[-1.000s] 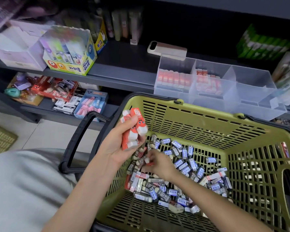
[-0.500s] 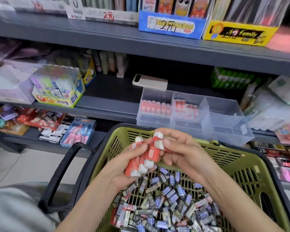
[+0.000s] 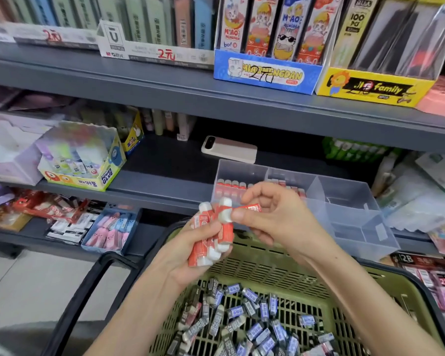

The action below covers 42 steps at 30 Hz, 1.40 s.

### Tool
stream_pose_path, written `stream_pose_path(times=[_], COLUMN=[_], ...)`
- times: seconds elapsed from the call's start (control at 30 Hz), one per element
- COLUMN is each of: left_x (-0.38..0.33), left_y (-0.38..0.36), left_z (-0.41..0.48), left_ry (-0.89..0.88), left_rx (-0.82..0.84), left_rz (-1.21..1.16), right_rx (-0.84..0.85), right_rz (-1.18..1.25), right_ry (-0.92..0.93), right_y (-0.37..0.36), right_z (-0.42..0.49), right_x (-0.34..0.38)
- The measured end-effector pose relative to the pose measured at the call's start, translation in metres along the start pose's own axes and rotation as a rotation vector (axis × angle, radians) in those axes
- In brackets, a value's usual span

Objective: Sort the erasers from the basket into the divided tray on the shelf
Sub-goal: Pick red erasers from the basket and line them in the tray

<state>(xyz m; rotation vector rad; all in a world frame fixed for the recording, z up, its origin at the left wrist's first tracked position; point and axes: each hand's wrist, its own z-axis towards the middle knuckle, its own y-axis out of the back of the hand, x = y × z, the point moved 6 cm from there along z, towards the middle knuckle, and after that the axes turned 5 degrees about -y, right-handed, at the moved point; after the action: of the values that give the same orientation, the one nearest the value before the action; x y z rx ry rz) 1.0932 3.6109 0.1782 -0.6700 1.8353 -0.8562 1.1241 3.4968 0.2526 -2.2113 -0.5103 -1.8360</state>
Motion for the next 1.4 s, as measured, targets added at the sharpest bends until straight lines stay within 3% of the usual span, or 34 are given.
stream_pose_path(times=[0.2, 0.33, 0.47, 0.67, 0.8, 0.93, 1.17, 1.33, 1.4], left_x=[-0.020, -0.028, -0.035, -0.040, -0.043, -0.044, -0.041, -0.040, -0.040], left_y=[0.005, 0.001, 0.003, 0.020, 0.024, 0.026, 0.028, 0.030, 0.030], left_z=[0.012, 0.014, 0.013, 0.016, 0.016, 0.015, 0.016, 0.017, 0.018], left_ry=[-0.040, -0.044, -0.084, -0.139, -0.155, -0.164, -0.159, -0.170, -0.170], left_rx=[-0.063, 0.037, 0.104, -0.028, -0.046, -0.038, -0.065, -0.092, -0.092], left_rz=[-0.240, -0.303, -0.301, -0.322, -0.331, -0.317, -0.300, -0.278, -0.266], right_rx=[0.105, 0.168, -0.036, -0.505, -0.637, -0.582, -0.187, -0.185, -0.192], right_rz=[0.208, 0.223, 0.284, -0.256, -0.640, -0.706, -0.930, -0.950, -0.842], right_ry=[-0.013, -0.037, -0.093, -0.123, -0.167, -0.322, -0.423, -0.415, -0.415], right_y=[0.005, 0.004, 0.028, 0.046, 0.037, 0.035, 0.023, 0.025, 0.027], right_z=[0.026, 0.032, 0.052, 0.092, 0.116, 0.136, 0.149, 0.150, 0.151], right_x=[0.004, -0.004, -0.013, -0.027, -0.023, -0.032, -0.044, -0.044, -0.045])
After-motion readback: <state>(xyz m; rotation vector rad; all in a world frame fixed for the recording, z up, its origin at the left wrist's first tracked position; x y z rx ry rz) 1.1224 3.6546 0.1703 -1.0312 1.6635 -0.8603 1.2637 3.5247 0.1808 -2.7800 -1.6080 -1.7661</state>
